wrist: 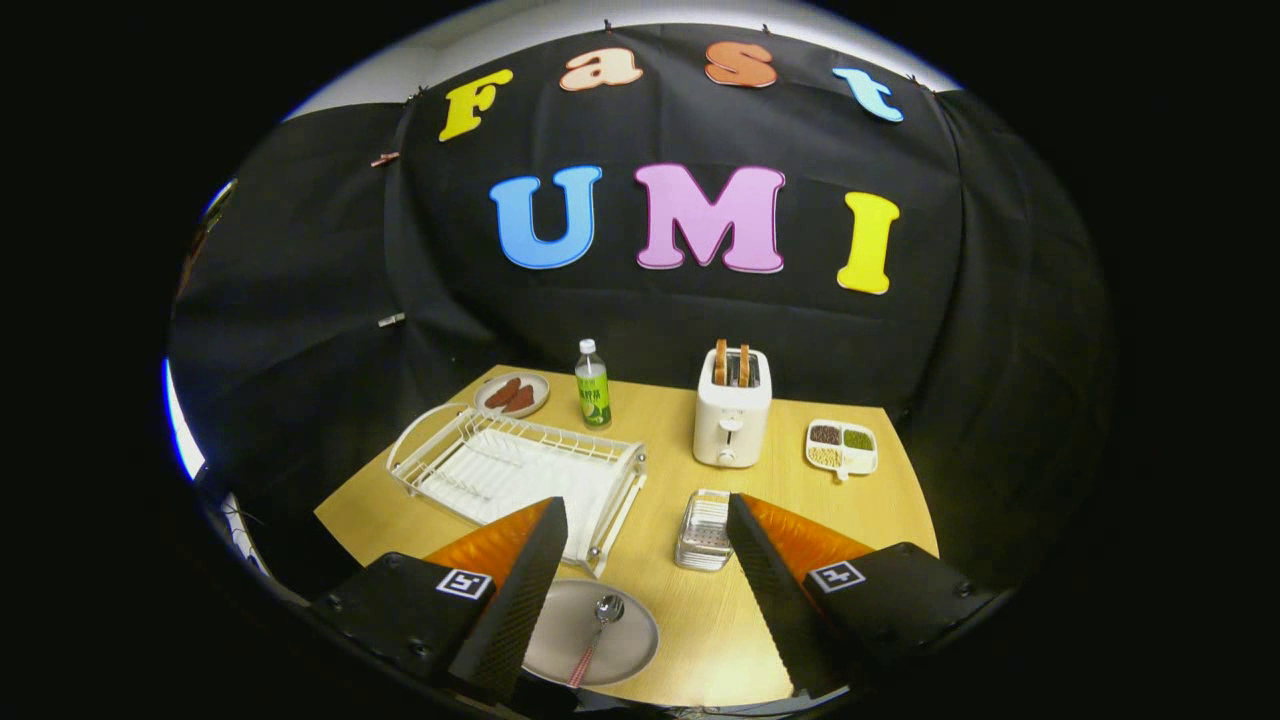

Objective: Take the plate from the dish rack, then take the spoon from the basket and place it into the plate.

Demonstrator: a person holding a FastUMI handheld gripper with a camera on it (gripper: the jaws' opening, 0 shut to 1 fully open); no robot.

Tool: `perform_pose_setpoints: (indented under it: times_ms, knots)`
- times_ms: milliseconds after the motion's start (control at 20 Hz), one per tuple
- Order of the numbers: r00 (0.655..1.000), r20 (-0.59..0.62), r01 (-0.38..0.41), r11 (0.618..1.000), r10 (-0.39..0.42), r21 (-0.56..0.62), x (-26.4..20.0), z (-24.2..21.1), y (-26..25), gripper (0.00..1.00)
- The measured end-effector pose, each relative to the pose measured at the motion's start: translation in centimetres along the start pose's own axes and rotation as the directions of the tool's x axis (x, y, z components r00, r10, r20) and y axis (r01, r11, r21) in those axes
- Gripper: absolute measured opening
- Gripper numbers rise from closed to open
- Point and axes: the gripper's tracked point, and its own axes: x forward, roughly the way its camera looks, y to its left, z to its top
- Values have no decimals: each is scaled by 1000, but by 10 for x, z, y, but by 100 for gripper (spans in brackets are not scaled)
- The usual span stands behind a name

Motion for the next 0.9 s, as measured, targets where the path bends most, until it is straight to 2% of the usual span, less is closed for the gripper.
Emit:
perform_pose_setpoints:
  times_ms: [250, 450, 900]
  knots:
    - [990, 133, 46, 998, -41, -33, -21, 70, -16, 99]
    - [974, 217, 79, 995, -65, -55, -44, 104, -22, 99]
    - [945, 312, 113, 993, -94, -43, -72, 132, -22, 98]
